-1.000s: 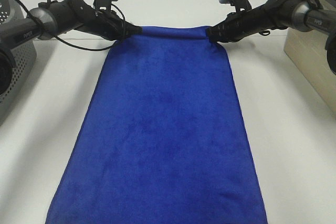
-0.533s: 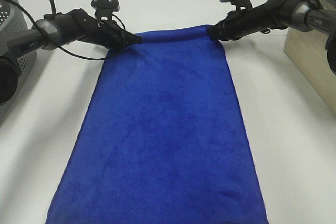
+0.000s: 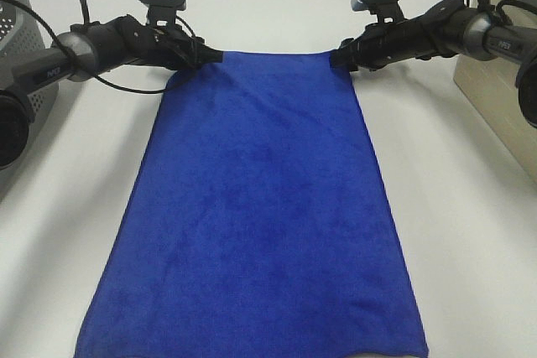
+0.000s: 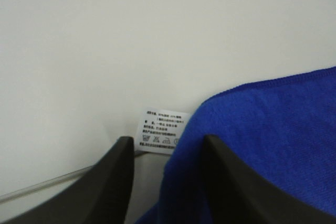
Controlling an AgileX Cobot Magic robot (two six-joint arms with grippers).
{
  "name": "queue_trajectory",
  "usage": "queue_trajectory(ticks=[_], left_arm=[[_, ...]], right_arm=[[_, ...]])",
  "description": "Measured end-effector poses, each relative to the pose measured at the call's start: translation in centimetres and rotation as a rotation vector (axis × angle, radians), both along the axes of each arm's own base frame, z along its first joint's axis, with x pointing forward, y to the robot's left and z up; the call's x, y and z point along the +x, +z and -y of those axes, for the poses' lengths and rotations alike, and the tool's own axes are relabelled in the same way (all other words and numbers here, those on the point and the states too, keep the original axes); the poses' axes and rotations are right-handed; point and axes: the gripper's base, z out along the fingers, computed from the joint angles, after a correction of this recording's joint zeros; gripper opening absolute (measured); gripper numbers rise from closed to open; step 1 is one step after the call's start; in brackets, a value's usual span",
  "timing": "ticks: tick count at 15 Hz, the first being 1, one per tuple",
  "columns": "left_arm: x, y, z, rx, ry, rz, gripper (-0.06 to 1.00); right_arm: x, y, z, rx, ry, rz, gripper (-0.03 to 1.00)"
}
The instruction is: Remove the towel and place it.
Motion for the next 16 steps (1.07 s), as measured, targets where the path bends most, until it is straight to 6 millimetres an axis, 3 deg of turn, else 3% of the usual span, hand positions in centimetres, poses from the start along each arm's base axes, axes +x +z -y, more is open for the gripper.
queue_trajectory(ticks=[3, 6, 9, 13, 16], left_arm=[[0.0, 0.0, -0.1, 0.025, -0.008, 0.009, 0.53], [0.1, 1.2, -0.1, 0.079, -0.032, 0.032, 0.54], [-0.1, 4.6, 0.2, 0.095, -0.087, 0.01, 0.54], [-1.9, 9.1, 0.1, 0.134, -0.136, -0.185, 0.55], [-3.9, 12.9, -1.0, 0.176, -0.06, -0.361, 0.66]], right_arm=[[0.2, 0.4, 0.3, -0.044, -0.003, 0.026, 0.54], [0.0, 3.2, 0.4, -0.088, 0.041, 0.056, 0.54], [-1.1, 7.0, 0.0, -0.083, 0.107, -0.024, 0.54], [-3.6, 11.3, 0.9, -0.168, 0.085, -0.246, 0.56], [-5.7, 15.8, 2.1, -0.249, -0.011, -0.356, 0.69]])
